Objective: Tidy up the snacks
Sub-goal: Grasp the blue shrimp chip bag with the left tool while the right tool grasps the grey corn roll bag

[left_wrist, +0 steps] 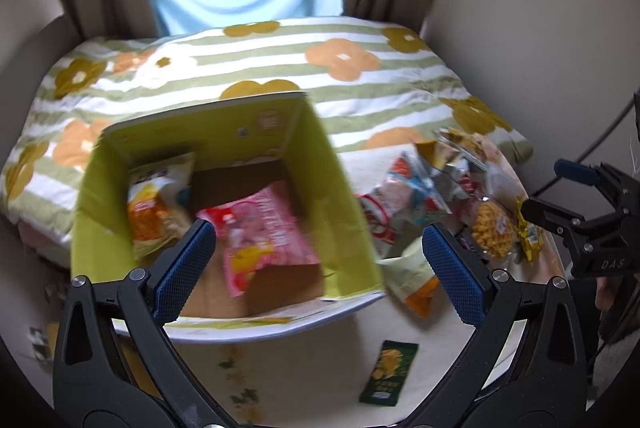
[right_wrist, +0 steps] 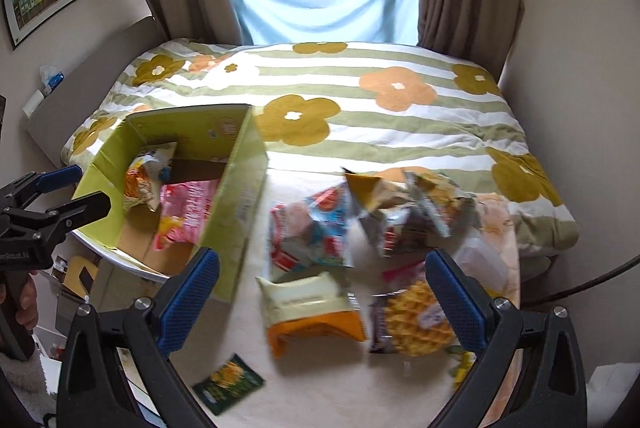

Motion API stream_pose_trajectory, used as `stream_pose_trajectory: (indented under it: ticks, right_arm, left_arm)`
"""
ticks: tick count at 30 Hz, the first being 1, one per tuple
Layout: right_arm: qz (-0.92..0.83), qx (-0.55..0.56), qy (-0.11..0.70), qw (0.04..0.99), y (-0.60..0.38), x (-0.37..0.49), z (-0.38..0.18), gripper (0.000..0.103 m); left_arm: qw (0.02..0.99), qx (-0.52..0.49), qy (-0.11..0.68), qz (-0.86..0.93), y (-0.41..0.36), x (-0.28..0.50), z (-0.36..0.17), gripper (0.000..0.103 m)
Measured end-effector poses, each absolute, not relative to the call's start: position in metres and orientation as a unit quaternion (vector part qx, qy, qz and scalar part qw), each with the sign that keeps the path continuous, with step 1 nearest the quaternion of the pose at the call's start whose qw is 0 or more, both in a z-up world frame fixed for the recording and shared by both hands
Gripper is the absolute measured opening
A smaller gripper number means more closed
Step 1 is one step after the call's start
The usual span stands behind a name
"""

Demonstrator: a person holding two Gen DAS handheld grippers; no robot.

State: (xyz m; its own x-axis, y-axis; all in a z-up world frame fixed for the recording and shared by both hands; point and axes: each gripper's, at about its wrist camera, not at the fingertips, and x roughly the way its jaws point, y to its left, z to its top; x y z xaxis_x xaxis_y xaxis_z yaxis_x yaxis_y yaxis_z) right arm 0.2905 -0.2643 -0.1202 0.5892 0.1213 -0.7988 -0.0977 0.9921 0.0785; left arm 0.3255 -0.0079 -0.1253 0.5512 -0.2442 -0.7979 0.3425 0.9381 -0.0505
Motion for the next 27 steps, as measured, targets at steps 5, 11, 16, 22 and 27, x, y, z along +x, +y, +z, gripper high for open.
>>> stream_pose_trajectory:
  ticks: [5, 11, 16, 22, 27]
  right_arm:
    - [0.073, 0.024, 0.45, 0.89, -0.31, 0.291, -0.125, 0.102]
    - [0.092, 0.048, 0.461, 0.882, -0.356, 0.304, -0.14, 0.102]
    - [0.095, 0.066, 0.471, 0.875, -0.381, 0.32, -0.153, 0.102]
    - [0.093, 0.096, 0.487, 0.863, -0.397, 0.342, -0.173, 0.102]
    - [0.084, 0.135, 0.508, 0.847, -0.395, 0.362, -0.198, 0.102]
  left_arm:
    - [0.865, 0.107, 0.453, -0.187, -0.072, 0.331, -0.136, 0.103]
    - [0.837, 0.182, 0.477, -0.195, -0.127, 0.351, -0.161, 0.103]
    - [0.8, 0.241, 0.508, -0.21, -0.154, 0.373, -0.188, 0.103]
    - [0.737, 0.291, 0.56, -0.239, -0.174, 0.408, -0.232, 0.103]
    - [0.69, 0.337, 0.585, -0.262, -0.187, 0.427, -0.264, 0.103]
